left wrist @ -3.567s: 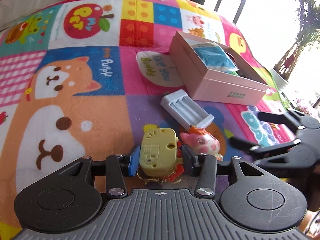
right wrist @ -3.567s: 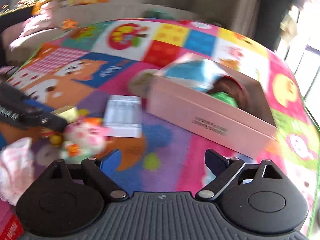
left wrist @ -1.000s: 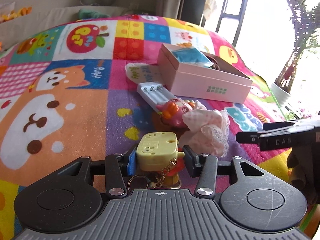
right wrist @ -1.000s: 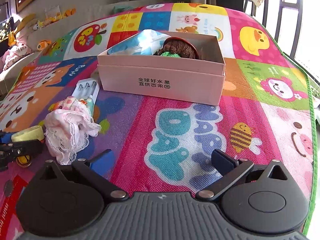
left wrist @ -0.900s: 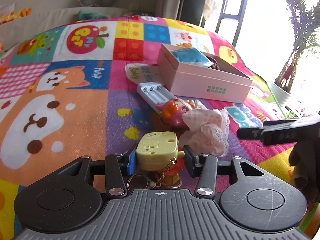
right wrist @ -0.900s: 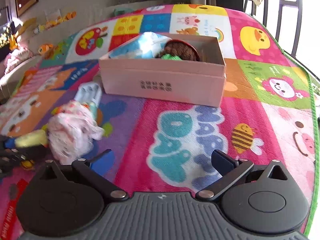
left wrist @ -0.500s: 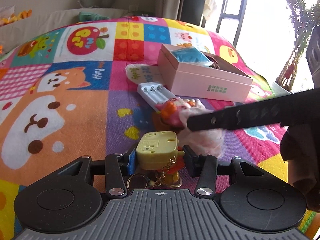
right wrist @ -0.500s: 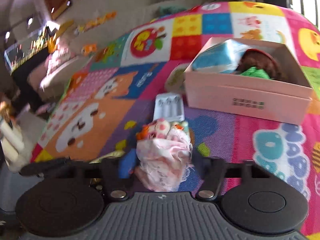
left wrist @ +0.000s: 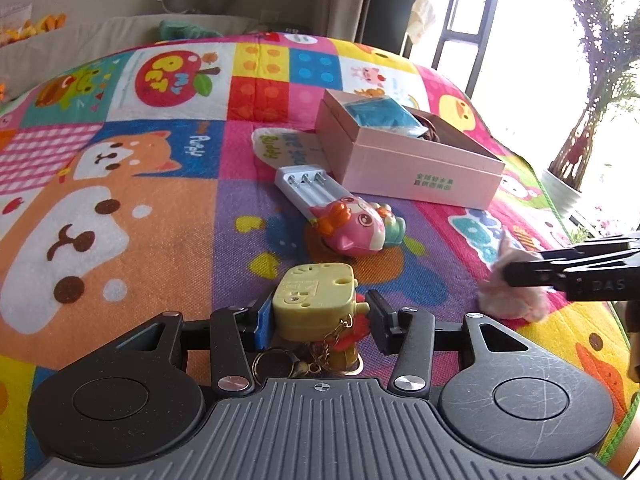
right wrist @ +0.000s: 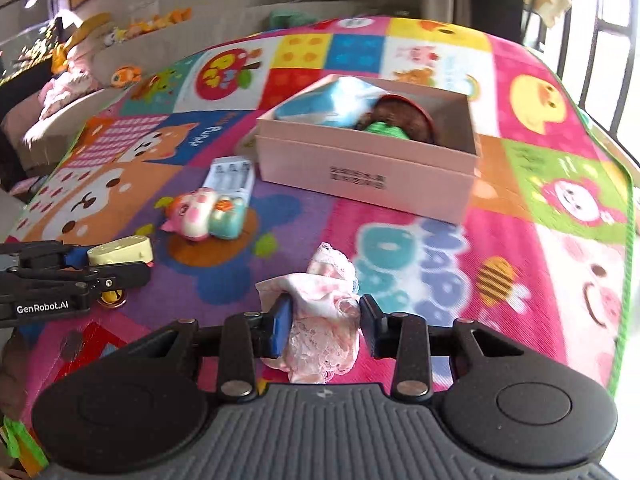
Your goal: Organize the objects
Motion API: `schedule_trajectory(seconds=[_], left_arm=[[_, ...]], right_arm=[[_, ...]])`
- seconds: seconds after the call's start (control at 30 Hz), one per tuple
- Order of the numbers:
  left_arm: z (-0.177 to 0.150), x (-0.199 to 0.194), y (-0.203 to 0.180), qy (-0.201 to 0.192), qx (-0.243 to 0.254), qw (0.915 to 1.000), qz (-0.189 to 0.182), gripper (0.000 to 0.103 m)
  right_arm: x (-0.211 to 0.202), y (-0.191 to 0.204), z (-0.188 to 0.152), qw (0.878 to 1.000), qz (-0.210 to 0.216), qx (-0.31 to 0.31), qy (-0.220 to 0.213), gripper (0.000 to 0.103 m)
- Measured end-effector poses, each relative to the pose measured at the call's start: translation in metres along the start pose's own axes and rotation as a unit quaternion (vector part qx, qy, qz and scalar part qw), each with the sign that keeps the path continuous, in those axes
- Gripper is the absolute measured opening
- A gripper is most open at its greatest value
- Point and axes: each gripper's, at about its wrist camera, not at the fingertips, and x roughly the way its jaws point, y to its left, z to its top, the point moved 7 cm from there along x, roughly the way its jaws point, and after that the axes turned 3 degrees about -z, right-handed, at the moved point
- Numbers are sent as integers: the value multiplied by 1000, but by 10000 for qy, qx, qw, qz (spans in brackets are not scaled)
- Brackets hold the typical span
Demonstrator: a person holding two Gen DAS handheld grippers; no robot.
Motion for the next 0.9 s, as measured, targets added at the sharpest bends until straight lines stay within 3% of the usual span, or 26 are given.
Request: schedule_trajectory(seconds=[0.2,0.37,0.5,0.7,0.9], left_arm=[[0,0,-1,3,-1,10000,15,51],[2,-5,-6,-17,140,9997,175,51],[15,-23,-21,-374,482,9980,142,50],[65,-36,-59,-892,1039,9905,-128,50],[154,9,-99,-1315,840,9844,-815,50]], right_arm=[[-19,-5,0,9998,36,101,-189,25],[-51,-12,15,9972,103,240,-697,24],[-76,-26,22,9935,189,367,-1062,24],[-92,-50,24,9879,200,660,-1390,24],[-86,-61,19,9850,223,858,-1481,24]])
